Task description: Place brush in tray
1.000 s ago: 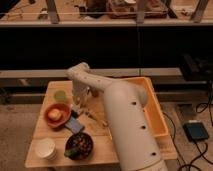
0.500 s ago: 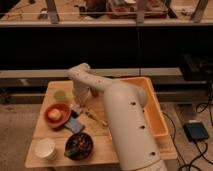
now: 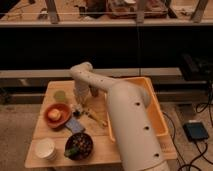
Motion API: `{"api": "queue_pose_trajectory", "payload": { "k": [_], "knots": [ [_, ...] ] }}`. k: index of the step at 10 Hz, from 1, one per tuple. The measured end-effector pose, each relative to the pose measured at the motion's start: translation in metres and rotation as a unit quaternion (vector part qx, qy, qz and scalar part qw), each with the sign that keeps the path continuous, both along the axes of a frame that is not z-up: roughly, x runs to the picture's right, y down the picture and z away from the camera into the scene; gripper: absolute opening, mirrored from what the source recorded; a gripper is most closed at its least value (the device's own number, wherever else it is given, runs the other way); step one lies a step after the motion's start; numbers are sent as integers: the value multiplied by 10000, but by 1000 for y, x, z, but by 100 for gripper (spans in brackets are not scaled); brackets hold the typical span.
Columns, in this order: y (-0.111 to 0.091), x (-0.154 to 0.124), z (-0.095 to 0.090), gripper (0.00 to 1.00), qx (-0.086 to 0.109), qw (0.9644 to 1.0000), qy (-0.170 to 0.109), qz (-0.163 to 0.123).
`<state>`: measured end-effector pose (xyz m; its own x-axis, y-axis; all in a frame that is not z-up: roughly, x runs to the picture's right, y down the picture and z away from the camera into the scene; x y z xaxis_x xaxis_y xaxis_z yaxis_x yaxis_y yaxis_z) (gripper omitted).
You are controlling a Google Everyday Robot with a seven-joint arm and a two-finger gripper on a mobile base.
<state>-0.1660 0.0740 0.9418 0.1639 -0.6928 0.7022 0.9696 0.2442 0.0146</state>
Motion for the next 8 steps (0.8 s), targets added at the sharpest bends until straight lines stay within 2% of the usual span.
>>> {"api": "queue_pose_trajectory", "payload": {
  "k": [2,5,8],
  "knots": [
    [-9,-1,-15,11,186,9993,-277,-144],
    [-34,8,-51,11,563,9964,-574,-271],
    [-49,16,-86,11,920,9891,-976,-605]
  ]
}}
